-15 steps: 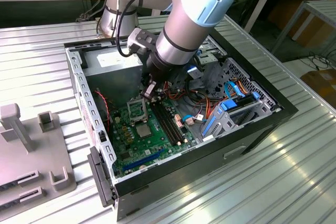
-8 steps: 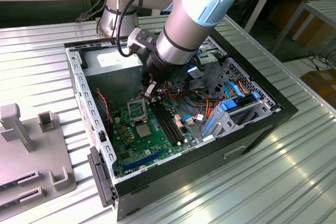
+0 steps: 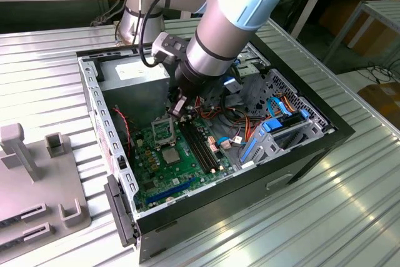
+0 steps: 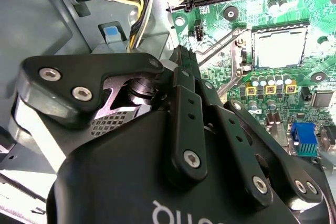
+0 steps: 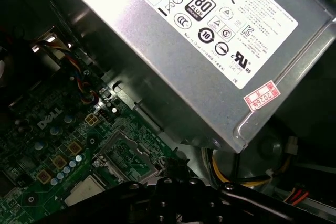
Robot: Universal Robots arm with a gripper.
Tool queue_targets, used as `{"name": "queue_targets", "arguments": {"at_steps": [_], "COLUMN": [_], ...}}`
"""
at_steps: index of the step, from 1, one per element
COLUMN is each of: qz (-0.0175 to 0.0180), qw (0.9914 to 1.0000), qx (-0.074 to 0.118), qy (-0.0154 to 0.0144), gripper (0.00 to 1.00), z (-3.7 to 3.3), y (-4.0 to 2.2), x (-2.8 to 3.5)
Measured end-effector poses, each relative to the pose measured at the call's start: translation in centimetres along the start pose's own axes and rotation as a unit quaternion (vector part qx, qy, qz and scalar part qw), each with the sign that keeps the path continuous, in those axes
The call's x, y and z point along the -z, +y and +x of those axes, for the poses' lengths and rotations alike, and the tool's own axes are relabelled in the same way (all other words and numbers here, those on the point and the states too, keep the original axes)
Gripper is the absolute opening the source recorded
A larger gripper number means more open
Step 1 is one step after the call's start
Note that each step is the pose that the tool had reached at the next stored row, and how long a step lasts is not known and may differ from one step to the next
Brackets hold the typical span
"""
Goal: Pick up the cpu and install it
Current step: 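Close the cpu cover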
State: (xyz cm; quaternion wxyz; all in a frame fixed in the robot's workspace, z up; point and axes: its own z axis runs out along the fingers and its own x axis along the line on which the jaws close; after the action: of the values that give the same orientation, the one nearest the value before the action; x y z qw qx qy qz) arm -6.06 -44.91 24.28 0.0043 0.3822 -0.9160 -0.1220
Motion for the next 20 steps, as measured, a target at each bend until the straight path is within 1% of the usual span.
{"name": "queue_targets", "arguments": {"at_steps": [5,12,20], "qz": [-0.0008,-0.0021,-0.0039], "qw": [0.99999,0.99995,0.99992], "qx": [0.005,0.01,0.012], "qy": [0.0008,0.0011,-0.0003], "gripper": [0.11,0.11,0.11], "z": [0.12,0.2,0.22], "y": [-0.1,-0.16,-0.17], "x": [0.14,0.29,0.37]}}
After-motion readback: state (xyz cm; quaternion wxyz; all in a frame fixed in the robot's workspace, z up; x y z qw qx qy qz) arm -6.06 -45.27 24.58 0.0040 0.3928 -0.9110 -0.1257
